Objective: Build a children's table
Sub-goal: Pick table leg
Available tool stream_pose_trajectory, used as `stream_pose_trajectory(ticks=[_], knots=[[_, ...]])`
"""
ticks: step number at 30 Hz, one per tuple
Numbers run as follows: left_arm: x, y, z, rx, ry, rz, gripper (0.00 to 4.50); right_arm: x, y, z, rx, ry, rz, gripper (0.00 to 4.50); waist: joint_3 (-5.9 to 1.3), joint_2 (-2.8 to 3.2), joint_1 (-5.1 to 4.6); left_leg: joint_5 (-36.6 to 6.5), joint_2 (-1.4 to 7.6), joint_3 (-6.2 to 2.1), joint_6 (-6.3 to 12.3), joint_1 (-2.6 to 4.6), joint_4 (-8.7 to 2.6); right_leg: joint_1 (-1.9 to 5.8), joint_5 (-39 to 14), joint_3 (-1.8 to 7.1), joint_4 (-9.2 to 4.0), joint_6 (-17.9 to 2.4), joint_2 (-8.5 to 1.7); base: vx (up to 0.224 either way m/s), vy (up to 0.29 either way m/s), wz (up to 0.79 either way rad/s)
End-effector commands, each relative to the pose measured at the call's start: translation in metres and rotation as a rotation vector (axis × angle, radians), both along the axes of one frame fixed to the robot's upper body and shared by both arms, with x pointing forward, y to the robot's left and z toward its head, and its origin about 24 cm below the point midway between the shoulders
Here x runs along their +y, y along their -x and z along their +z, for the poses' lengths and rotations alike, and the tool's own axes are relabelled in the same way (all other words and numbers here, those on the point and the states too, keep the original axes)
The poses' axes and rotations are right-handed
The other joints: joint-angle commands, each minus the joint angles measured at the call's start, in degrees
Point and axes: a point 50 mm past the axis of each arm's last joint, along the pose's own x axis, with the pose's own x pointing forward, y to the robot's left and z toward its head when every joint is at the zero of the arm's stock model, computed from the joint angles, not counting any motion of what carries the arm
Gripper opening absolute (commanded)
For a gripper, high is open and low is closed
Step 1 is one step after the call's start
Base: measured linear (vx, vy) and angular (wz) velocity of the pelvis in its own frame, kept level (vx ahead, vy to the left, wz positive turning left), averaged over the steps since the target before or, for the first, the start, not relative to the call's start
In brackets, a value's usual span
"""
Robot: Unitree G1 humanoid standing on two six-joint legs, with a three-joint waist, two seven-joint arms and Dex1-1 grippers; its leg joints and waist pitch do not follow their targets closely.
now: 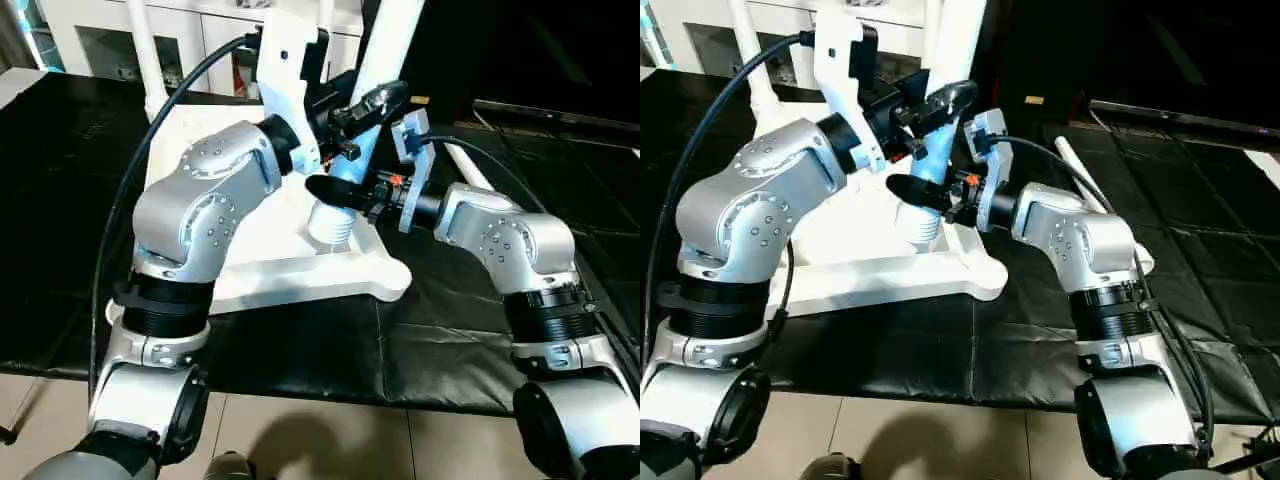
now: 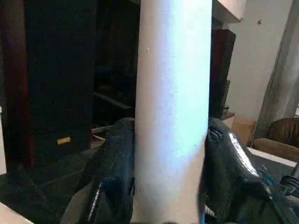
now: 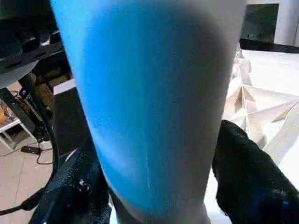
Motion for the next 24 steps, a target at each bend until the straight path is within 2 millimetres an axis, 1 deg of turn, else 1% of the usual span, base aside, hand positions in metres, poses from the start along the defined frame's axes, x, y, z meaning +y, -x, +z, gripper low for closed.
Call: stream_pose_trajectory(ticks=[1,5,7,8,10,17,21,22,24], knots=[[-0.002,0.003,0.004,-0.027,-0.011,-0.013,1.84,-0.005,-0.001,0.002,-0.003,0.019,-0.015,2.72,-5.04,0.06,0.04,-11.15,0.18,0.96,-3.39,2.12,-3.80,2.31,-6.35,0.53,-4.16,-9.65,-2.04,0.000,0.000,0.00],[-0.002,0.003,0.003,-0.029,-0.021,-0.013,1.84,-0.004,-0.001,0.002,0.000,0.013,-0.007,2.37,-5.06,0.03,0.06,-10.96,0.15,0.99,-3.31,2.09,-3.76,2.34,-5.93,0.56,-4.14,-9.78,-2.04,0.000,0.000,0.00],[-0.002,0.003,0.003,-0.031,-0.022,-0.013,1.84,-0.003,0.000,0.001,0.003,0.014,-0.004,2.32,-5.06,0.01,0.03,-11.05,0.16,0.97,-3.25,2.09,-3.77,2.37,-6.01,0.54,-4.14,-9.68,-2.01,0.000,0.000,0.00],[-0.002,0.002,0.003,-0.032,-0.023,-0.013,1.84,-0.003,0.000,0.001,0.003,0.016,-0.003,2.23,-5.07,-0.27,-0.04,-10.91,0.19,1.01,-3.15,2.05,-3.77,2.38,-5.97,0.55,-4.15,-9.65,-2.03,0.000,0.000,0.00],[-0.002,0.002,0.004,-0.040,-0.029,-0.012,1.84,-0.001,0.001,-0.001,0.010,0.020,0.006,2.05,-5.01,-0.17,0.02,-10.82,0.17,1.01,-3.19,2.07,-3.78,2.33,-6.29,0.56,-4.17,-9.64,-2.05,0.000,0.000,0.00],[-0.008,0.007,0.008,-0.057,-0.030,-0.042,1.84,0.004,0.002,-0.003,0.017,0.026,0.014,1.96,-5.00,-0.07,0.03,-11.48,0.20,0.98,-3.49,2.12,-3.82,2.26,-7.08,0.57,-4.22,-9.47,-2.09,0.000,0.000,0.00],[-0.009,0.008,0.010,-0.060,-0.028,-0.049,1.84,0.004,0.001,-0.003,0.017,0.029,0.013,1.96,-5.03,-0.02,0.03,-10.97,0.17,0.98,-3.43,2.08,-3.81,2.28,-6.24,0.56,-4.12,-9.59,-2.04,0.000,0.000,0.00],[-0.011,0.013,0.013,-0.065,-0.005,-0.092,1.84,0.003,0.001,-0.004,0.018,0.030,0.009,1.96,-5.07,-0.06,0.02,-10.74,0.18,0.99,-3.41,2.08,-3.79,2.34,-5.68,0.55,-4.06,-9.80,-2.05,0.000,0.000,0.00],[-0.012,0.016,0.015,-0.066,0.009,-0.111,1.84,0.003,0.001,-0.004,0.017,0.031,0.008,1.96,-5.06,-0.06,0.02,-10.77,0.15,1.00,-3.38,2.05,-3.74,2.36,-5.59,0.55,-4.04,-9.95,-2.05,0.000,0.000,0.00]])
